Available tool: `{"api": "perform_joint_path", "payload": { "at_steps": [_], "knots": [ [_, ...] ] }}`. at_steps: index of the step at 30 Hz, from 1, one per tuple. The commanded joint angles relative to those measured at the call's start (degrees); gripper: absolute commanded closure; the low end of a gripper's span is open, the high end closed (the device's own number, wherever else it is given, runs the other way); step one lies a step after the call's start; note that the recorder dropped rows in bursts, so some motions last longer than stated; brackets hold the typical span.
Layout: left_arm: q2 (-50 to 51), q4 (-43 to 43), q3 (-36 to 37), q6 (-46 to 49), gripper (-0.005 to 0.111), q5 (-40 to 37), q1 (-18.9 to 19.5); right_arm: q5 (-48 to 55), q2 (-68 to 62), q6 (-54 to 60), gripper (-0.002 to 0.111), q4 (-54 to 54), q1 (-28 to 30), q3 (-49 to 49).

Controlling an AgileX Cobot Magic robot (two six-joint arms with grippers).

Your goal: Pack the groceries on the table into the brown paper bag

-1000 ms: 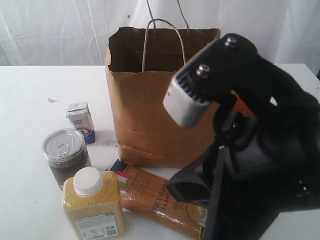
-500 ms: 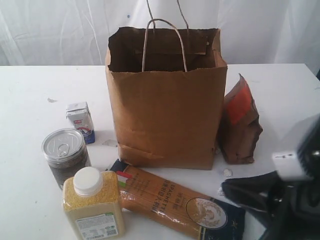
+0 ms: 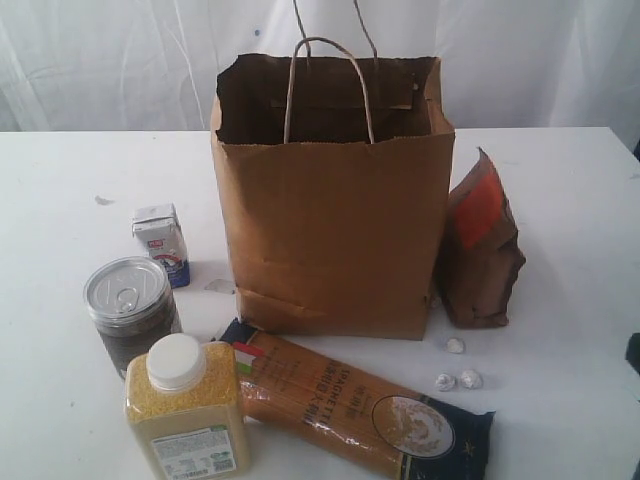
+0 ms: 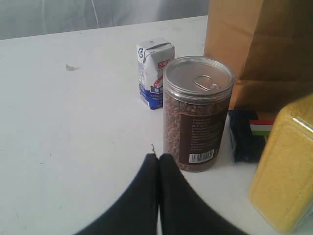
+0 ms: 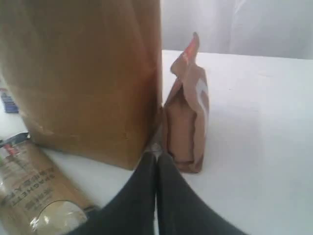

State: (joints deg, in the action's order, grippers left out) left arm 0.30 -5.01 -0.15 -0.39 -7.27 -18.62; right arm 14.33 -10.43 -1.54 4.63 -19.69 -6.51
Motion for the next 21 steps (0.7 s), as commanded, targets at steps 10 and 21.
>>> {"api": "perform_joint_path", "payload": {
  "at_steps": [10, 21],
  "knots": [
    [-0.30, -0.42, 0.15, 0.39, 0.107, 0.03, 0.16, 5.99, 10.43, -0.17, 0.108, -0.63, 8.45, 6.51],
    [-0.30, -0.42, 0.15, 0.39, 0.107, 0.03, 0.16, 6.18, 10.43, -0.17, 0.108, -0.16, 8.85, 6.51]
  ]
}}
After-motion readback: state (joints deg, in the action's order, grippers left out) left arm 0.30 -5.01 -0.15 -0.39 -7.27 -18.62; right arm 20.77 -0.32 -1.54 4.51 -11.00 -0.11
